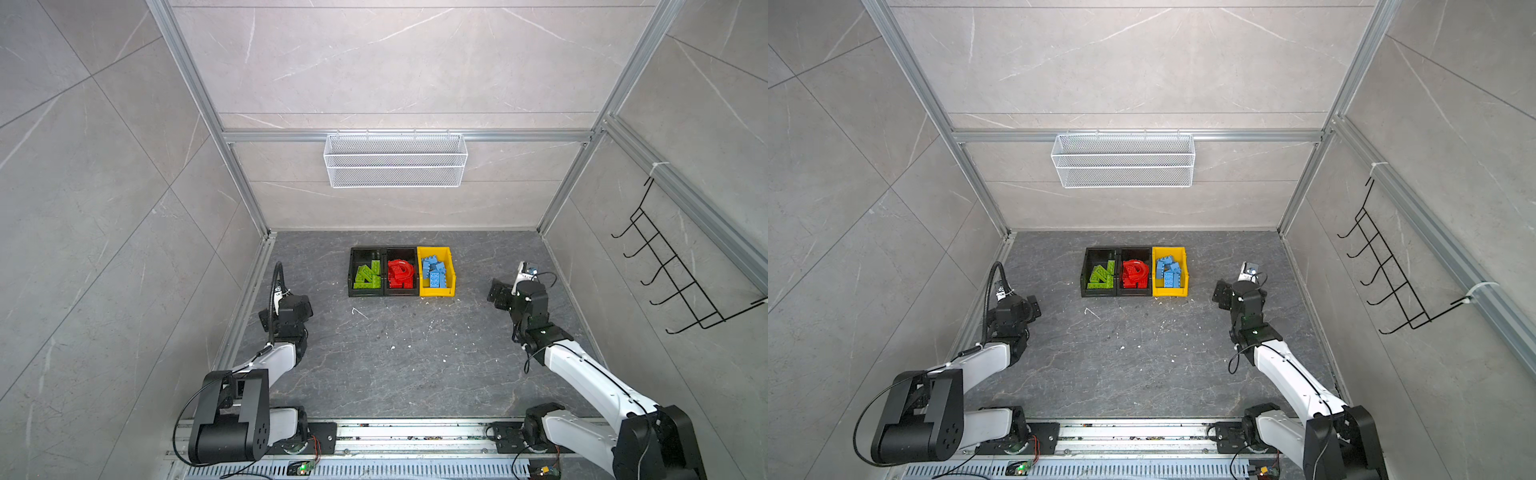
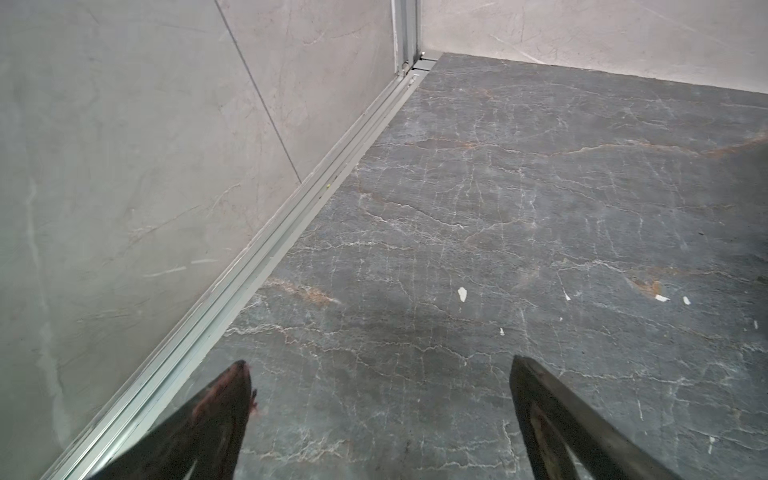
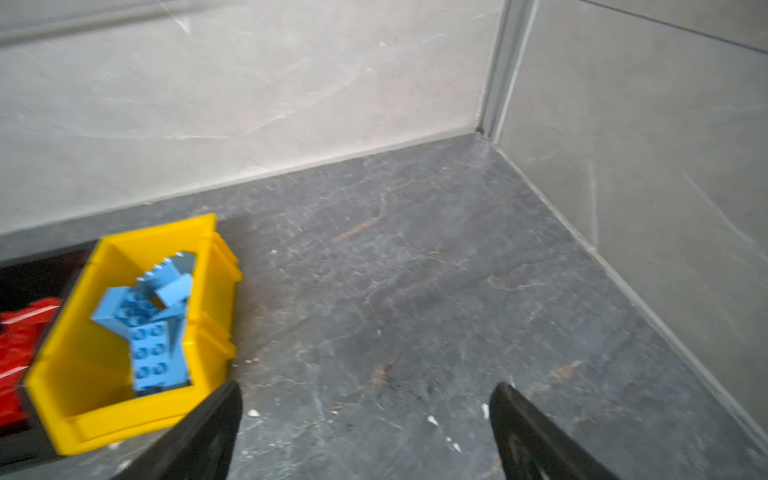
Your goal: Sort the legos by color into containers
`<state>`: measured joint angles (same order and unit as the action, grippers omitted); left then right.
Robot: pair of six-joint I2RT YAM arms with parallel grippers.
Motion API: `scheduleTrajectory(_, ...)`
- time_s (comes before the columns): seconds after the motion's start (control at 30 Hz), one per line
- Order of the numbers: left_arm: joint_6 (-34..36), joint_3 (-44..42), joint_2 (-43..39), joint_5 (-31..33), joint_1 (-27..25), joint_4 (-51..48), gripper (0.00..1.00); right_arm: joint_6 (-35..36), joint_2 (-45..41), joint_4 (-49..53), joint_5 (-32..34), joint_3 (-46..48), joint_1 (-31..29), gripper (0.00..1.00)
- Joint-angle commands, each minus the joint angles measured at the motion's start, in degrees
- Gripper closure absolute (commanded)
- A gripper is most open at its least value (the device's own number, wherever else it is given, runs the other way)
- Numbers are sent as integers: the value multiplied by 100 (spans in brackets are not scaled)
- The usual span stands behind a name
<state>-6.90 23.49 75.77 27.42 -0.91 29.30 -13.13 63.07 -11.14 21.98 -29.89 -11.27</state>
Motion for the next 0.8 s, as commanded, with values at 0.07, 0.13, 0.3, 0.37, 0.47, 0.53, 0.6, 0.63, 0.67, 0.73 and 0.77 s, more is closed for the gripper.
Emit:
scheduleTrajectory(0.07,366,-243,510,-783,38,1462,1,659,730,-1932,169,569,62,1)
scheduleTrajectory(0.13,517,-343,636,-1225,47,1717,1,952,1071,-2230,135,573,63,1)
scheduleTrajectory(0.3,516,-269,969,-1928,301,1806,1,1282,2143,-4352,11,1150,98,0)
scheduleTrajectory(0.37,532,-294,1012,-1909,302,1926,0,1135,2021,-3913,-123,1070,184,0)
scheduleTrajectory(0.47,531,-289,1001,-1909,302,1900,0,1184,2156,-4321,-109,1129,230,0)
scheduleTrajectory(0.53,531,-292,1017,-1897,302,1927,0,1129,2127,-3698,-385,848,289,0)
scheduleTrajectory(0.6,523,-289,993,-1909,302,1867,0,1115,2233,-3182,-700,538,402,0)
scheduleTrajectory(0.63,531,-291,1004,-1899,302,1910,0,1102,2238,-2929,-755,404,440,0)
scheduleTrajectory(0.67,529,-284,989,-1909,302,1877,0,1118,2297,-2868,-768,319,435,0)
scheduleTrajectory(0.73,525,-288,997,-1909,302,1894,0,1143,2401,-2356,-755,-2,440,0)
scheduleTrajectory(0.77,524,-290,993,-1908,302,1886,0,1187,2471,-2199,-776,-152,434,0)
